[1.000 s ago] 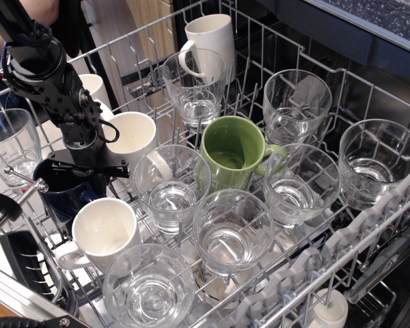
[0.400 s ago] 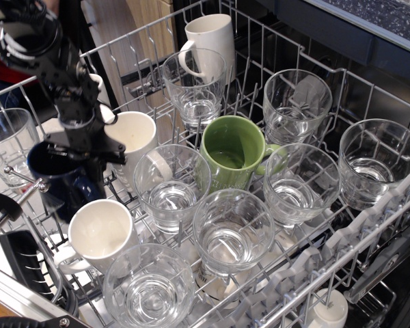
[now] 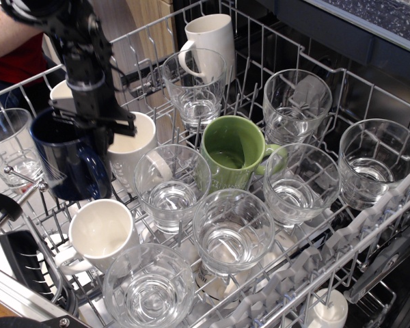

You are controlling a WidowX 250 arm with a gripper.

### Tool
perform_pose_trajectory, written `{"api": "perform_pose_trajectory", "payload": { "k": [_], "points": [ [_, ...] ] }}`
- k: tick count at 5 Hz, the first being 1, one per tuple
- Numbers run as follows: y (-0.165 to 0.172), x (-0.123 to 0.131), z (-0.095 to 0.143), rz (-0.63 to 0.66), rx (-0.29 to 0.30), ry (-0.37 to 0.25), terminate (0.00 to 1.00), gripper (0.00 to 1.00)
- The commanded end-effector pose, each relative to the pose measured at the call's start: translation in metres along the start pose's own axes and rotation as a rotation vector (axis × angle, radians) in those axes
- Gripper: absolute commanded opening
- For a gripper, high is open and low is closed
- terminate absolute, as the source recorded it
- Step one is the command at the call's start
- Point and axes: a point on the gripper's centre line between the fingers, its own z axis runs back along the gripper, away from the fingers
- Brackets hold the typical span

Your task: Pick up any cup

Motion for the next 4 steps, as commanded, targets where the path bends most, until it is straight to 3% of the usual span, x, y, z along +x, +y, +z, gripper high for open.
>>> {"api": "perform_pose_trajectory", "payload": {
  "k": [1, 3, 4],
  "points": [
    [0.018, 0.014, 0.065, -0.003, 0.030, -0.106, 0.00, 0.00],
    [0.019, 0.011, 0.093, 0.015, 0.017, -0.083, 0.00, 0.00],
    [0.019, 0.010, 0.097, 0.001, 0.027, -0.082, 1.00, 0.00]
  ]
}}
